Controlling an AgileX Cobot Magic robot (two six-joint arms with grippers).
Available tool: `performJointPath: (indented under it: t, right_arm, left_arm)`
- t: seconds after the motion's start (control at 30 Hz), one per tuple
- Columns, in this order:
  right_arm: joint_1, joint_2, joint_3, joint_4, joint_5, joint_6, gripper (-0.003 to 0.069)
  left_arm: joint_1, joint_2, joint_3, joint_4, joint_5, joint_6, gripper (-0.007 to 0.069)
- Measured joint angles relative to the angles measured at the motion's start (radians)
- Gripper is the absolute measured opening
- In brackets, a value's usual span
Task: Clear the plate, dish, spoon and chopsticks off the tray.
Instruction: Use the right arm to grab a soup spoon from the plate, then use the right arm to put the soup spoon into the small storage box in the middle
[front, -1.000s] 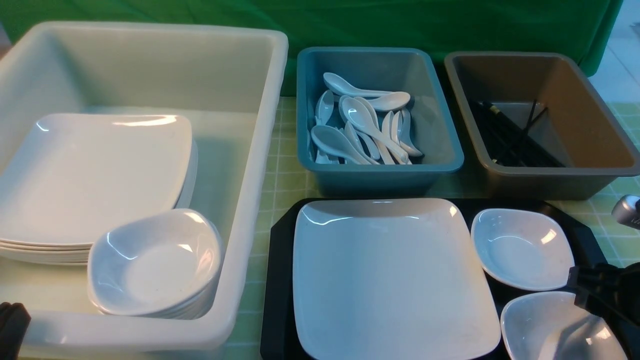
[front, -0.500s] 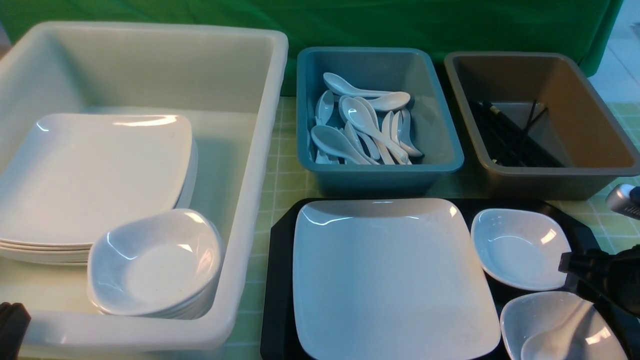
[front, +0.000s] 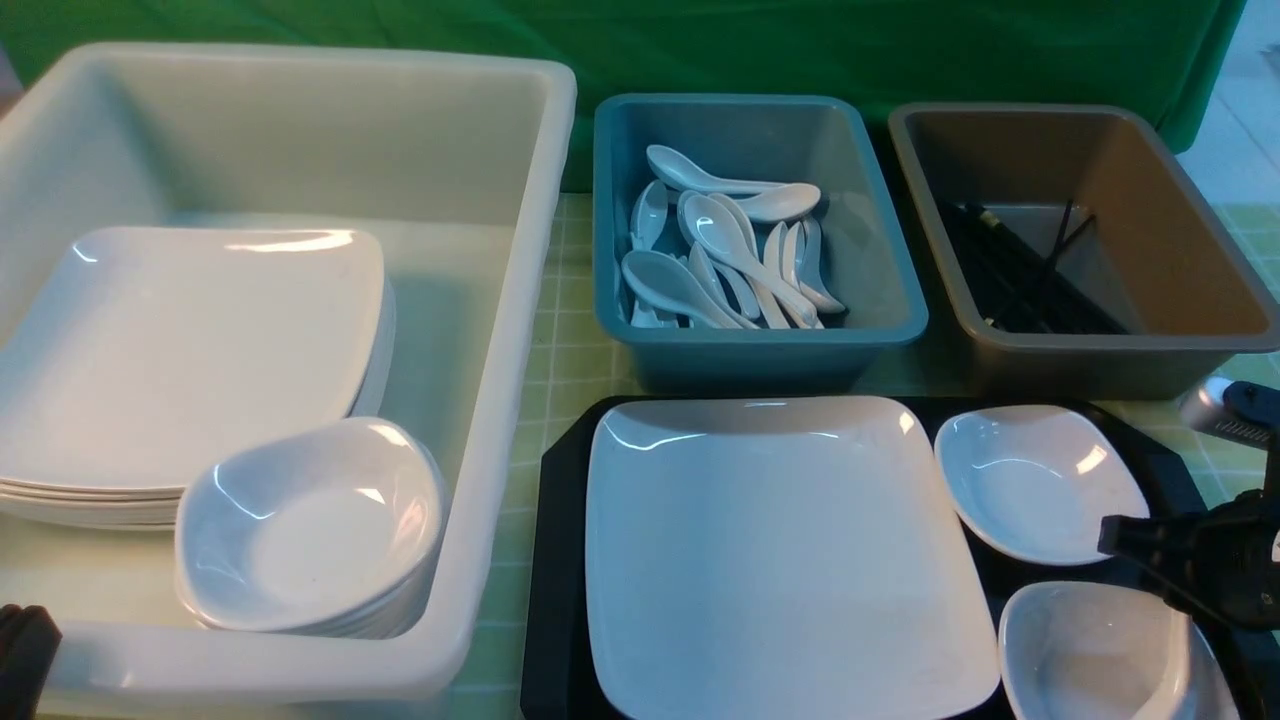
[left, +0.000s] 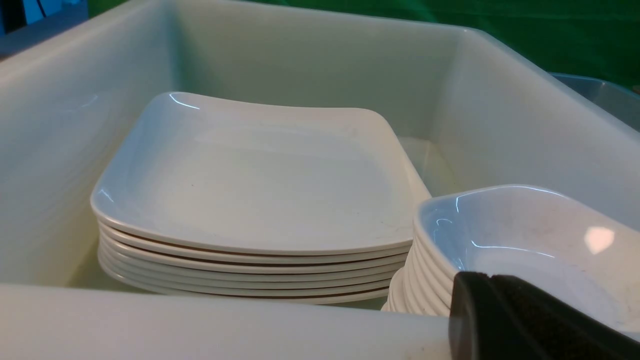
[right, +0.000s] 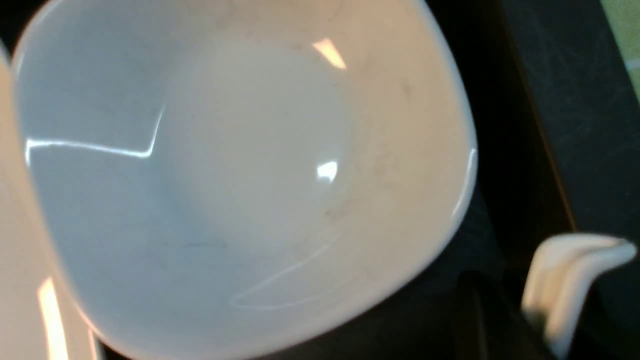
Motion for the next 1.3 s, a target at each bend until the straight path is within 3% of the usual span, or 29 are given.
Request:
performJointPath:
  t: [0.3, 0.5, 0.73, 0.97, 1.07, 1.23, 1.27, 1.3]
  right_arm:
    - [0.0, -0.189, -0.028, 0.0, 0.016, -0.003, 0.002]
    - [0.07, -0.239, -0.207, 0.0, 0.0, -0.015, 0.002]
    - [0.227, -0.04, -0.503, 0.0, -0.205, -0.076, 0.0022]
    - [0.305, 0.313, -0.777, 0.0, -0.411, -0.084, 0.0045]
    - [0.323, 0.457, -0.862, 0.0, -0.472, -0.084, 0.0085]
    - [0.332, 0.623, -0.948, 0.0, -0.474, -0.084, 0.0242]
    - [0.333, 0.644, -0.956, 0.0, -0.449, -0.084, 0.0314]
    - [0.333, 0.646, -0.957, 0.0, -0.437, -0.084, 0.0341]
  left_arm:
    - [0.0, 0.0, 0.0, 0.0, 0.0, 0.0, 0.0]
    - [0.0, 0.0, 0.0, 0.0, 0.0, 0.0, 0.0]
    - [0.0, 0.0, 0.0, 0.0, 0.0, 0.001, 0.0]
    - [0.0, 0.0, 0.0, 0.0, 0.0, 0.001, 0.0]
    - [0.0, 0.0, 0.0, 0.0, 0.0, 0.001, 0.0]
    - [0.0, 0.0, 0.0, 0.0, 0.0, 0.001, 0.0]
    - [0.0, 0.0, 0.0, 0.0, 0.0, 0.001, 0.0]
    - [0.0, 0.0, 0.0, 0.0, 0.0, 0.001, 0.0]
